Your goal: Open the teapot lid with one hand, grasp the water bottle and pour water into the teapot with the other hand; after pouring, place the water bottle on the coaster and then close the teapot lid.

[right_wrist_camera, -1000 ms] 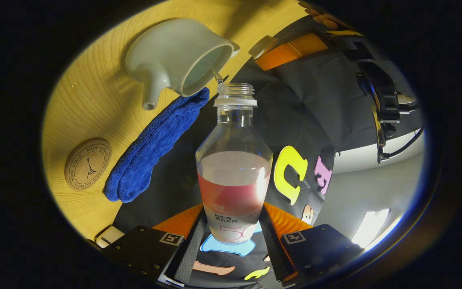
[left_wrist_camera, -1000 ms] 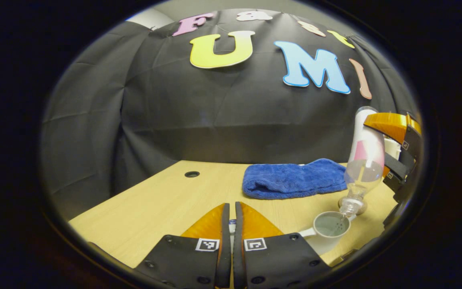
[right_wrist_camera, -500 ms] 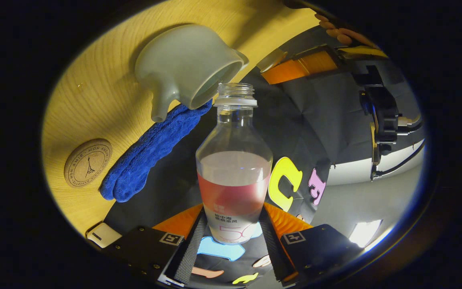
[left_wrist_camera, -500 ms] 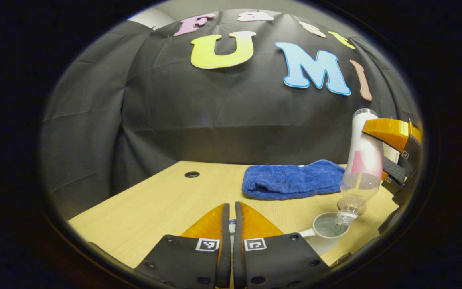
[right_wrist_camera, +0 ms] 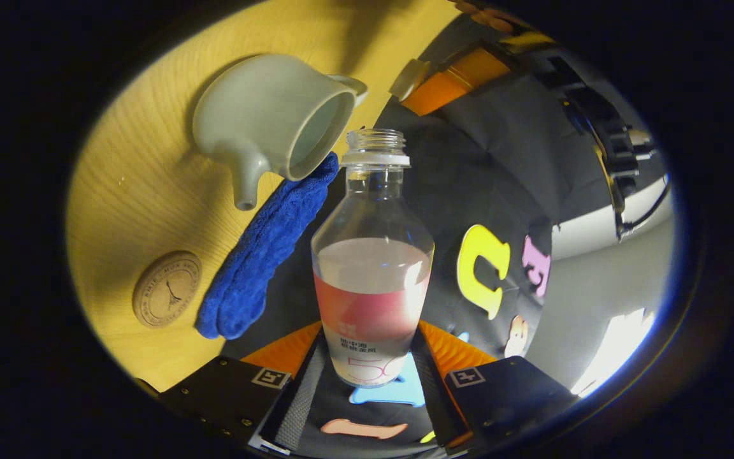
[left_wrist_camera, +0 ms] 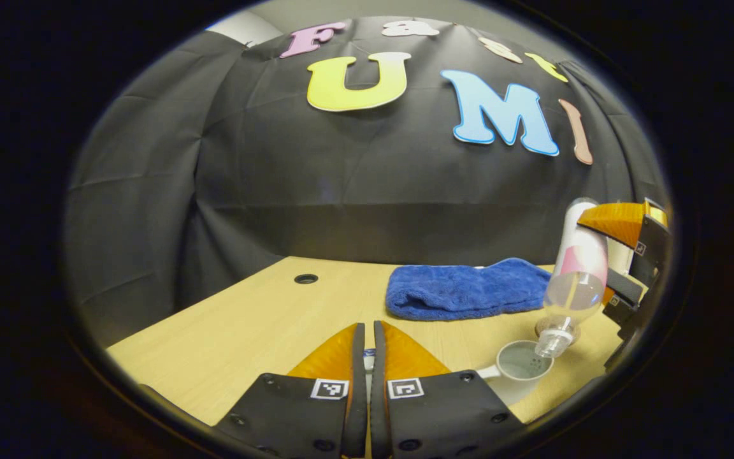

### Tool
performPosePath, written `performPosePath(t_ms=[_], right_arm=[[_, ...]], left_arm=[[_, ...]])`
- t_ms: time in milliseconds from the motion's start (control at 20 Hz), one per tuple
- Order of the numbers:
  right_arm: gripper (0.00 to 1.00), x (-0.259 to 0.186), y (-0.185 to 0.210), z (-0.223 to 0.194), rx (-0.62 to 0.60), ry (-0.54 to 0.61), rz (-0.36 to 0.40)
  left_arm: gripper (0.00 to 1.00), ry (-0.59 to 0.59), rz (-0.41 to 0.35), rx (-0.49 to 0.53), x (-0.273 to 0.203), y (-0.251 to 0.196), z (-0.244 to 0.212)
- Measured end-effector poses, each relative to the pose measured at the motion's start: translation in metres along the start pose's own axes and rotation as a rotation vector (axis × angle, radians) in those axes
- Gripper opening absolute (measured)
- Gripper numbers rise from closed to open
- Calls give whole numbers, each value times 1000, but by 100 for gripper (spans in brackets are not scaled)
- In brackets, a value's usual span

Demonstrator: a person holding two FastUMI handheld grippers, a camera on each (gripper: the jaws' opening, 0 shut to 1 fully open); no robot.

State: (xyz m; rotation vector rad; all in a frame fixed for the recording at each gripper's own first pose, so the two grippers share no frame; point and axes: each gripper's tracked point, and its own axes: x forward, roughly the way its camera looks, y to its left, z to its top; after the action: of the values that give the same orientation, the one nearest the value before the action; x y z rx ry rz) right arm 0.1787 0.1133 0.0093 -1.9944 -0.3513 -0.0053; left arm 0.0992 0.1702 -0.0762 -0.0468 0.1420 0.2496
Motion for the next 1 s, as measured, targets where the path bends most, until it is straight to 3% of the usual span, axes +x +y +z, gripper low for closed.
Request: performPosePath(t_ms=[200, 500, 850, 1000], right_arm=[[76, -9, 32, -7, 313, 53, 131], [76, -23, 46, -11, 648, 106, 211], [76, -26, 58, -7, 1206, 161, 338], [76, -21, 59, -3, 1387, 173, 367]], left_arm=[[10, -4, 0, -11, 0, 1, 1], [9, -3, 2, -12, 1, 0, -1], [8, 0, -12, -16, 1, 0, -1], [8, 3, -13, -14, 1, -1, -2]])
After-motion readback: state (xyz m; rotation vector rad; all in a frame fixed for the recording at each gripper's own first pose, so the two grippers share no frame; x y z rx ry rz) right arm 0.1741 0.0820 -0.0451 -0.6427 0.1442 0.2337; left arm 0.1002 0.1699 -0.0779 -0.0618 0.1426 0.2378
